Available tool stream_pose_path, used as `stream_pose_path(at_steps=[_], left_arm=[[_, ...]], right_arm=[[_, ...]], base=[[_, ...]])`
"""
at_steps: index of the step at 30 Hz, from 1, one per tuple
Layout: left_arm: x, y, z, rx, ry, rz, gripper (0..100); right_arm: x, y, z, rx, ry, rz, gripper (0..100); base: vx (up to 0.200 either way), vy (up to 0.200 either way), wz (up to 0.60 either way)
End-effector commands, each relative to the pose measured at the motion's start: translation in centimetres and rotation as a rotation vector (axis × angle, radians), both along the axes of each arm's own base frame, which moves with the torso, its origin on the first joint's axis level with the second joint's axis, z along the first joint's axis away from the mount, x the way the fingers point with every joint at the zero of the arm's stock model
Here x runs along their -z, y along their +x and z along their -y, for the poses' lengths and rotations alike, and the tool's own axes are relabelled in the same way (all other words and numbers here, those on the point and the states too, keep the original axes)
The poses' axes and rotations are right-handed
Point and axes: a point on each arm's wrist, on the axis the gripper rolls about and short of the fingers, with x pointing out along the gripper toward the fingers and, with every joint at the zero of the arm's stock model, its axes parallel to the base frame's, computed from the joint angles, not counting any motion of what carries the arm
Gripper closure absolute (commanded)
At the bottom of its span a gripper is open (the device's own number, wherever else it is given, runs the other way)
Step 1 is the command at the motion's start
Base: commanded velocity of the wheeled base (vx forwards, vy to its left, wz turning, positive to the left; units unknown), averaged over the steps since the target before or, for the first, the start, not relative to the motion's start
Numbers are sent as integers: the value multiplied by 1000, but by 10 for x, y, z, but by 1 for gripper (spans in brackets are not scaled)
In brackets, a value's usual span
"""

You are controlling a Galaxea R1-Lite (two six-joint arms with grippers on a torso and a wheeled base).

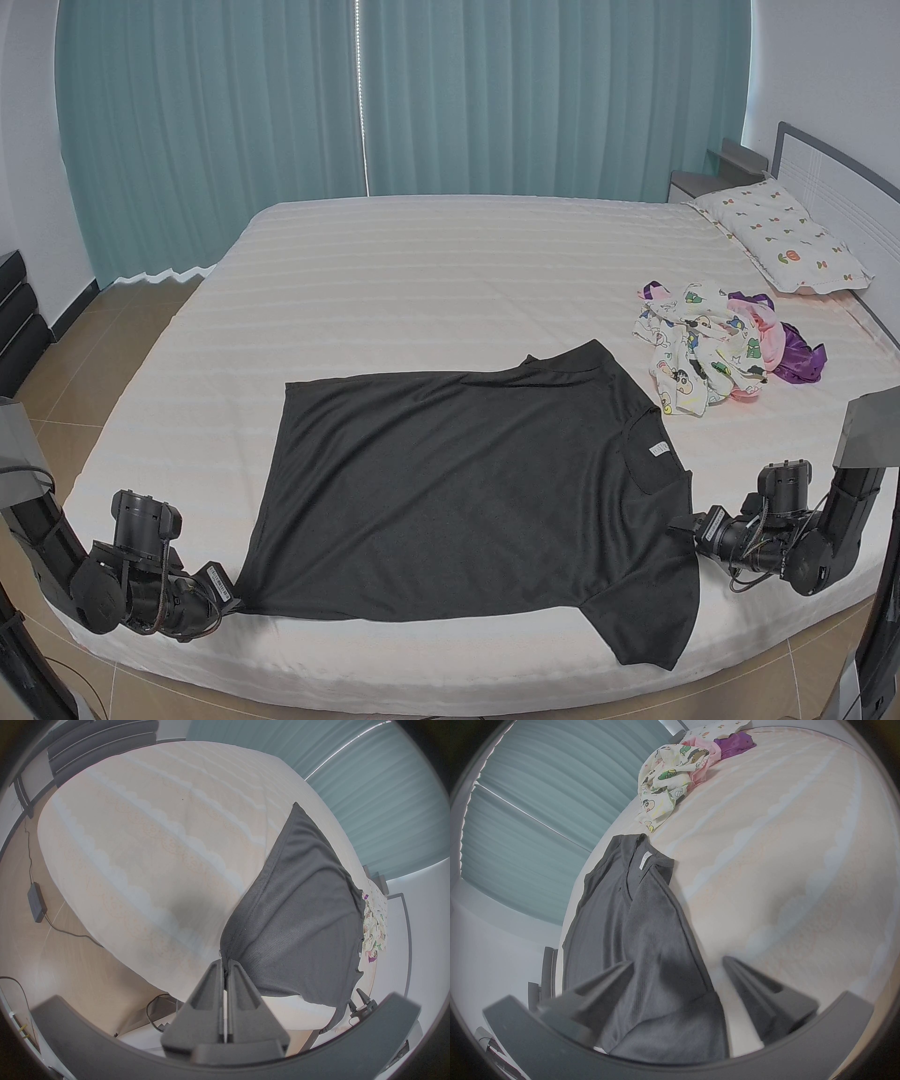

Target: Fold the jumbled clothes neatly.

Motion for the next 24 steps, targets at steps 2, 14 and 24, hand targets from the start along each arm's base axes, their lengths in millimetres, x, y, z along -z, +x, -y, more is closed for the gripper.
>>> stream_pose_path(at_steps=[2,14,24], left_arm=[[2,-1,0,5,-5,-9,100],[2,-7,1,16,-15,-31,100],[1,-22,7,68,4,-92,100]], right_arm=[[9,13,4,18,-3,4,100],[-3,14,26,41,-50,53,100],[-15,5,43,-31,-94,42,100]], base=[[0,0,0],[0,0,0],[0,0,0]])
